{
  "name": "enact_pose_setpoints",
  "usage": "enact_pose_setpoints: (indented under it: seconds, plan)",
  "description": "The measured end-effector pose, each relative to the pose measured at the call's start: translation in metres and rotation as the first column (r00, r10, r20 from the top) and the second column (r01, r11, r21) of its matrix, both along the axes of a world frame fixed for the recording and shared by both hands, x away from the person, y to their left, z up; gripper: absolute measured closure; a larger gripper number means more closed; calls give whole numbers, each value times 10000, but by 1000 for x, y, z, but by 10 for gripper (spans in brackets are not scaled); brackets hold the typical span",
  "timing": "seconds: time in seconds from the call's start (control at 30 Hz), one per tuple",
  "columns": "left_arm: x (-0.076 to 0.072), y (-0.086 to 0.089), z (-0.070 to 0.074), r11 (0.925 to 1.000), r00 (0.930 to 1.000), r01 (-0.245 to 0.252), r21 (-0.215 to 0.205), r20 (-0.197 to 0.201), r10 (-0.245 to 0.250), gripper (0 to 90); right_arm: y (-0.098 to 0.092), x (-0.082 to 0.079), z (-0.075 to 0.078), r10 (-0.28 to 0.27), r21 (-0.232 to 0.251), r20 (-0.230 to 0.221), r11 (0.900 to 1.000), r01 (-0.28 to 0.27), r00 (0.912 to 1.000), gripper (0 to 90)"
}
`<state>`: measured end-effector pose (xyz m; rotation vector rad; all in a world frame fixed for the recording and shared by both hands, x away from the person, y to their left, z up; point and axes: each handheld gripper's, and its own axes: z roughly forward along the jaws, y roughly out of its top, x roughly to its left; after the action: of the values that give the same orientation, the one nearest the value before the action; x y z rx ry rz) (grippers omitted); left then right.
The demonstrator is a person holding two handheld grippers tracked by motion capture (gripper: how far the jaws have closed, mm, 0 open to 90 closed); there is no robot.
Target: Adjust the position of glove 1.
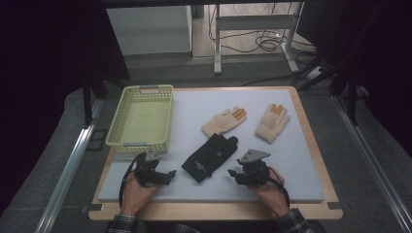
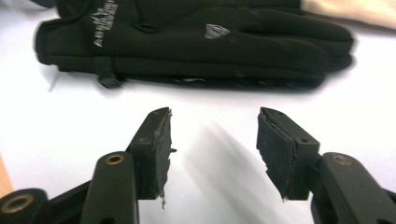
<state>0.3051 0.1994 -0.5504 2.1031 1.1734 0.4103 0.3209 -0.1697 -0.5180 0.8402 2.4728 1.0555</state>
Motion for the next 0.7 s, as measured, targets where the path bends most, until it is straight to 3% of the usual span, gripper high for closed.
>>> enact_pose_setpoints:
  seconds: [0.13, 0.43, 0.7]
  plan:
    - [-3, -2, 4, 9998, 9998, 144, -112, 169, -142, 27, -16, 2, 1, -344, -16, 14, 9994, 344, 9994, 387]
    - [-10, -13, 15, 9966, 9974, 710, -421, 146, -705, 12, -50, 7, 1, -1096, -22, 65, 9940, 1096, 9940, 295]
    - [-13, -27, 34, 9883, 9905, 1368, -672, 206, -1357, 0, -73, 15, -6, -1770, -381, 120, 9834, 1773, 9841, 203]
